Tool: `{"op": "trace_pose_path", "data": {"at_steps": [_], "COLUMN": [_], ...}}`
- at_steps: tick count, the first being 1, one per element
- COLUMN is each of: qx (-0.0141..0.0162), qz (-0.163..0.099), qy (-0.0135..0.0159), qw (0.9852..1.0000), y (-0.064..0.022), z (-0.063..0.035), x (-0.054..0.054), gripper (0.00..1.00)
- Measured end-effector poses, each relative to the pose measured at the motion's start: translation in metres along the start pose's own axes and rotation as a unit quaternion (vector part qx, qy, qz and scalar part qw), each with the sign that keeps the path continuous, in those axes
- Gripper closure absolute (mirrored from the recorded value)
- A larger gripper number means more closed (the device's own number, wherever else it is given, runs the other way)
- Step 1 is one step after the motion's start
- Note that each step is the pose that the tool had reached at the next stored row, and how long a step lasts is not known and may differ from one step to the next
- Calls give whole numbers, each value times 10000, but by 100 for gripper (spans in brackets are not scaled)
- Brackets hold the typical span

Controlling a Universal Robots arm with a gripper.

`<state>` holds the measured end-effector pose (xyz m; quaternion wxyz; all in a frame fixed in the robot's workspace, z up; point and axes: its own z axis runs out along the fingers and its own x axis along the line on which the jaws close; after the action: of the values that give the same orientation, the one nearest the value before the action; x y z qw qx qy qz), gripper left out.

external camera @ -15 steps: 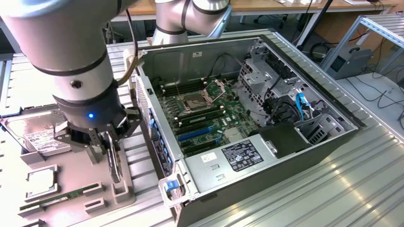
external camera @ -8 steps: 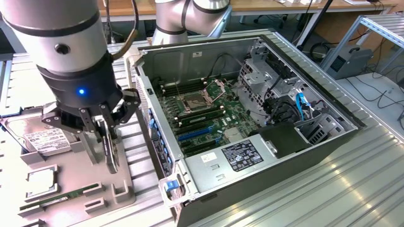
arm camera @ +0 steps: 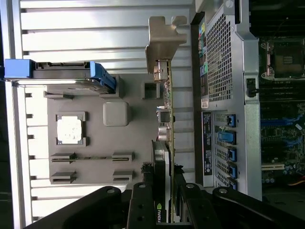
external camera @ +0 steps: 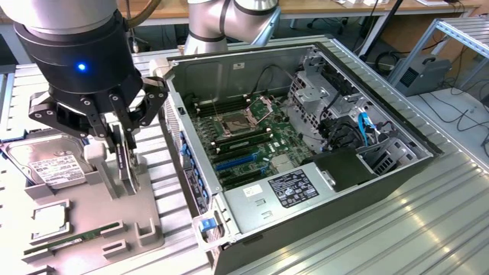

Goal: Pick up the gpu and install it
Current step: 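Pick up the gpu and move the gpu toward the slot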

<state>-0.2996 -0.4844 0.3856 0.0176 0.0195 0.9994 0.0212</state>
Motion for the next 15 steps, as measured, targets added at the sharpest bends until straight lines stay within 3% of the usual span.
{"op": "trace_pose_path", "data": {"at_steps": [13, 14, 15], "qx": [1, 1, 1], "qz": [0, 0, 0], "qy": [1, 1, 1], "qw": [10000, 10000, 10000], "y": [0, 2, 8], "z": [-3, -48, -191], "x": [0, -2, -7], "gripper": [73, 73, 73]}}
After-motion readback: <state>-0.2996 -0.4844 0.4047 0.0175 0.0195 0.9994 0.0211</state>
